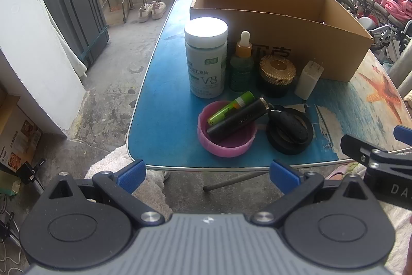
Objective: Organize rigid objects
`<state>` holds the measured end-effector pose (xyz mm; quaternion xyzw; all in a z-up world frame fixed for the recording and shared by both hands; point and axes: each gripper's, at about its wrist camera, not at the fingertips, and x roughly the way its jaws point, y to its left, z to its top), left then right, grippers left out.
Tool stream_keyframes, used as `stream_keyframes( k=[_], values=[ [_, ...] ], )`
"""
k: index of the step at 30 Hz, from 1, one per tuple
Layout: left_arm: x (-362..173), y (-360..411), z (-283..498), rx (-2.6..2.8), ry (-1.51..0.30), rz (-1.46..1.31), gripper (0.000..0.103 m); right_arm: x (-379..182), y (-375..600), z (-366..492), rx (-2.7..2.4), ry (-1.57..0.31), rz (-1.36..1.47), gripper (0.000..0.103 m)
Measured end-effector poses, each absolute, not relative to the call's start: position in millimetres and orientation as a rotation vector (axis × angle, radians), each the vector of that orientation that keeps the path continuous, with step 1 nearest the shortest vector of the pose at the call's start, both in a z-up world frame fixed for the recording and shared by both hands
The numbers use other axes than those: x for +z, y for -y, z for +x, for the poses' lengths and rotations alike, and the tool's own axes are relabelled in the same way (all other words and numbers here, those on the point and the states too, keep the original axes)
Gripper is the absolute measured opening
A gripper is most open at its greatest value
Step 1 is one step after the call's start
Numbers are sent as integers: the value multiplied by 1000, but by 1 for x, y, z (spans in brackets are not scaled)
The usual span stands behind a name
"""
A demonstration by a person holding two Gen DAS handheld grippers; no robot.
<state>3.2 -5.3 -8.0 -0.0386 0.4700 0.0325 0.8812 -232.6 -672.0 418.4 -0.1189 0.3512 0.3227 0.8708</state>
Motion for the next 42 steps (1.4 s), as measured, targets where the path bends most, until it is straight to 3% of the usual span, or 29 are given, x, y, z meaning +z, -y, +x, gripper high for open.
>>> stream_keyframes(
  k=[42],
  values=[
    [-12, 5, 2, 120, -987, -140, 103, 413, 671, -228, 640, -751, -250, 102]
  ],
)
